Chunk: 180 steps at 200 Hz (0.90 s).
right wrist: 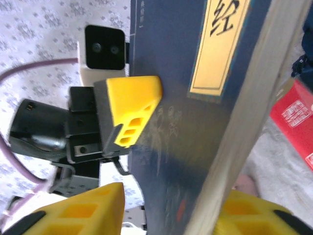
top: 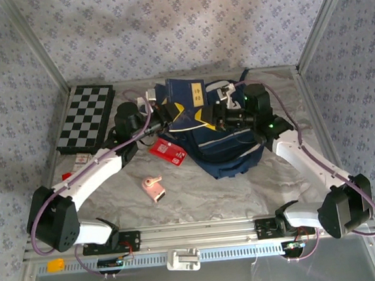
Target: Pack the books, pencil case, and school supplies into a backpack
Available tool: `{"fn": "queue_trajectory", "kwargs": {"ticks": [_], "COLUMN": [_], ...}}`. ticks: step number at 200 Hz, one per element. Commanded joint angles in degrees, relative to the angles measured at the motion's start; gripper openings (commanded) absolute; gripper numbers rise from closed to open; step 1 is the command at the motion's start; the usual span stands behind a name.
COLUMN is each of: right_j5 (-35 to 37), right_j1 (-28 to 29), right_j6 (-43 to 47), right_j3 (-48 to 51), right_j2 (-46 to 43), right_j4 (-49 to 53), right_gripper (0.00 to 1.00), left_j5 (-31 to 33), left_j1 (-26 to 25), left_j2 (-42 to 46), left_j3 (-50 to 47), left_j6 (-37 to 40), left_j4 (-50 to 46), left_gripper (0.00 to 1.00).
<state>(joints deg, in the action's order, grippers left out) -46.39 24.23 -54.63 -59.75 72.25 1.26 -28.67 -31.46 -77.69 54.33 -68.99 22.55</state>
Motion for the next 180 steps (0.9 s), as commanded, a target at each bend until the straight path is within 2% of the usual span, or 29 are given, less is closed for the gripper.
{"fn": "queue_trajectory", "kwargs": {"ticks": [1, 24, 32, 41, 50, 61, 75, 96, 115, 138, 180], "right_j5": [-0.99, 2.18, 3.29, 4.98, 7.64, 12.08, 16.74, 21.49, 28.55, 37.32, 43.79], "right_j1": [-0.53, -1.08, -1.41, -1.86, -2.35, -2.86, -3.91, -7.15, -9.71, -12.31, -16.47], "right_j6": [2.83, 6.04, 7.01, 8.38, 9.97, 12.18, 13.54, 13.74, 14.55, 15.31, 17.32], "right_j3": [-0.06, -0.06, -0.19, -0.24, -0.52, -0.93, -0.24, 1.35, 1.30, 1.35, 2.43], "right_j2": [-0.45, -2.85, -3.80, -5.28, -6.89, -9.26, -13.05, -18.92, -23.93, -28.57, -33.88], "right_j4": [2.38, 7.66, 9.90, 12.49, 16.12, 21.89, 26.92, 32.62, 40.23, 48.37, 57.35], "right_gripper": [0.28, 0.07, 0.00, 0.00, 0.00, 0.00, 0.00, 0.00, 0.00, 0.00, 0.00], "left_j5": [0.01, -0.06, -0.28, -0.85, -0.13, 4.86, 11.52, 11.52, 8.21, 8.97, 12.53], "left_j1": [-0.94, -1.22, -1.30, -1.29, -1.35, -1.96, -3.69, -6.60, -9.65, -15.76, -24.37], "left_j2": [0.01, 0.01, 0.00, 0.15, 0.44, 0.63, -0.43, -4.21, -9.37, -16.06, -29.73], "left_j3": [2.34, 2.28, 2.57, 3.21, 4.81, 7.44, 10.07, 11.62, 14.48, 20.49, 32.93], "left_j6": [3.80, 5.53, 6.59, 9.54, 15.19, 25.52, 35.88, 46.02, 50.77, 55.77, 60.15], "left_j4": [-0.88, -2.59, -3.42, -5.41, -11.29, -22.07, -31.89, -35.33, -36.64, -40.26, -44.51], "left_gripper": [0.00, 0.00, 0.08, 0.21, 0.36, 0.42, 0.44, 0.51, 0.52, 0.54, 0.56]}}
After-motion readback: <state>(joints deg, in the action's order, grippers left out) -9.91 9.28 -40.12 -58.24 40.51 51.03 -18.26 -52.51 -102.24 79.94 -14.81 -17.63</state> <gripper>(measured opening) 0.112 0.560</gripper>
